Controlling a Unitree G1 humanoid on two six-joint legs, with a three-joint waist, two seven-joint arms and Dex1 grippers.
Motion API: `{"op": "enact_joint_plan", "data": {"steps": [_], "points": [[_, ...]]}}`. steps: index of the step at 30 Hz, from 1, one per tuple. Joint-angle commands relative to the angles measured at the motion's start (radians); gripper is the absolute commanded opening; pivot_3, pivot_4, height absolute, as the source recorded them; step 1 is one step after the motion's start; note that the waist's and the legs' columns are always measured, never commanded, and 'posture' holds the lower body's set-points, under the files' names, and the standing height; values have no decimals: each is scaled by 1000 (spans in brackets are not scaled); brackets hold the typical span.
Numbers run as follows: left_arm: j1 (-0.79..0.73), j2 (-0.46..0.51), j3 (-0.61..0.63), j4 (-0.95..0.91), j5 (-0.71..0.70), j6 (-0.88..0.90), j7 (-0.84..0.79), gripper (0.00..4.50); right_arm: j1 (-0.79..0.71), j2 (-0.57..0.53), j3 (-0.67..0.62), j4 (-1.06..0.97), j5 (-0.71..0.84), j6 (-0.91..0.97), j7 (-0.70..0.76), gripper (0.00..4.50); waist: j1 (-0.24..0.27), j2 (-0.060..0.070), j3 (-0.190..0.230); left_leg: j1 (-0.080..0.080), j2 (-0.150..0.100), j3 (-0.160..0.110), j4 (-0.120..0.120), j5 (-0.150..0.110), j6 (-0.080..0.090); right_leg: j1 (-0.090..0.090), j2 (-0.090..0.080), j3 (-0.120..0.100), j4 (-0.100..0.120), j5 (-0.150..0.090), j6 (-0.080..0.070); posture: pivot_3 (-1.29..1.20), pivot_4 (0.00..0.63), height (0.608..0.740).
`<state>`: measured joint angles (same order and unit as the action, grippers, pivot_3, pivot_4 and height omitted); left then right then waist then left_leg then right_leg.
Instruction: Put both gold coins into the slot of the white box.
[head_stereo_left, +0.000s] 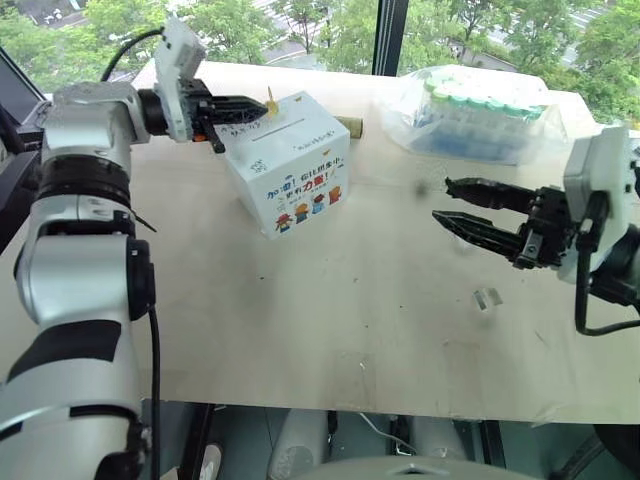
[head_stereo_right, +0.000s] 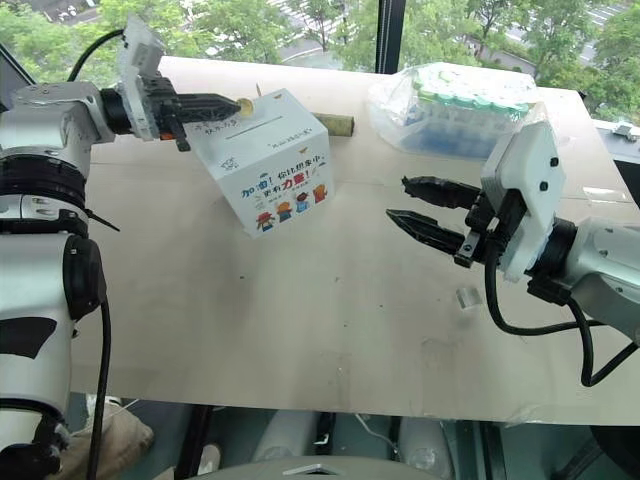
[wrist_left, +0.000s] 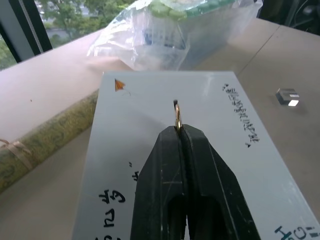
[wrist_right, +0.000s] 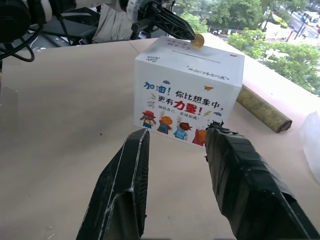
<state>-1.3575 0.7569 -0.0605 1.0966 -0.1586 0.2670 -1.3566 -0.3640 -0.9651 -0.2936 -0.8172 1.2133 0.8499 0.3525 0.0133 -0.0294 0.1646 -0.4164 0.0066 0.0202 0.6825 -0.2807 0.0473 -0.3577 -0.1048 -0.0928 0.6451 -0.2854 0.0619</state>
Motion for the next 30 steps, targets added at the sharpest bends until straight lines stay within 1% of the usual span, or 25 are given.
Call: {"op": "enact_joint_plan", "data": {"steps": [1,7,12,19,21,30], "points": [[-46,6,12,13,23,-19,-29,0,11,-10,-50,-32,-18,-43,-1,1889,0,-1,0,0,0,0,0,0,0,0,0,0,0,0,0,0,150,740],[-44,-7,25,13,39,0,-55,0,-1,3,-50,-25,-21,-85,-13,1889,1,-1,0,0,0,0,0,0,0,0,0,0,0,0,0,0,150,740],[-43,-7,23,17,67,-2,-26,0,4,-9,-46,-23,-27,-96,-9,1889,1,-1,0,0,0,0,0,0,0,0,0,0,0,0,0,0,150,740],[-31,-14,19,3,95,-41,-15,0,2,-14,-47,-26,-48,-108,-4,1889,0,-1,0,0,0,0,1,0,0,0,0,0,1,0,0,0,150,740],[-24,-14,12,-6,109,-79,-7,0,-1,-10,-44,-28,-60,-114,-9,1889,1,-1,0,0,0,-1,1,0,0,0,0,0,1,0,0,0,150,740],[-25,-21,29,-18,99,-76,-18,0,-14,6,-33,-32,-82,-144,-20,1889,1,-1,0,0,0,0,1,0,0,0,0,0,2,0,0,0,150,740]]}}
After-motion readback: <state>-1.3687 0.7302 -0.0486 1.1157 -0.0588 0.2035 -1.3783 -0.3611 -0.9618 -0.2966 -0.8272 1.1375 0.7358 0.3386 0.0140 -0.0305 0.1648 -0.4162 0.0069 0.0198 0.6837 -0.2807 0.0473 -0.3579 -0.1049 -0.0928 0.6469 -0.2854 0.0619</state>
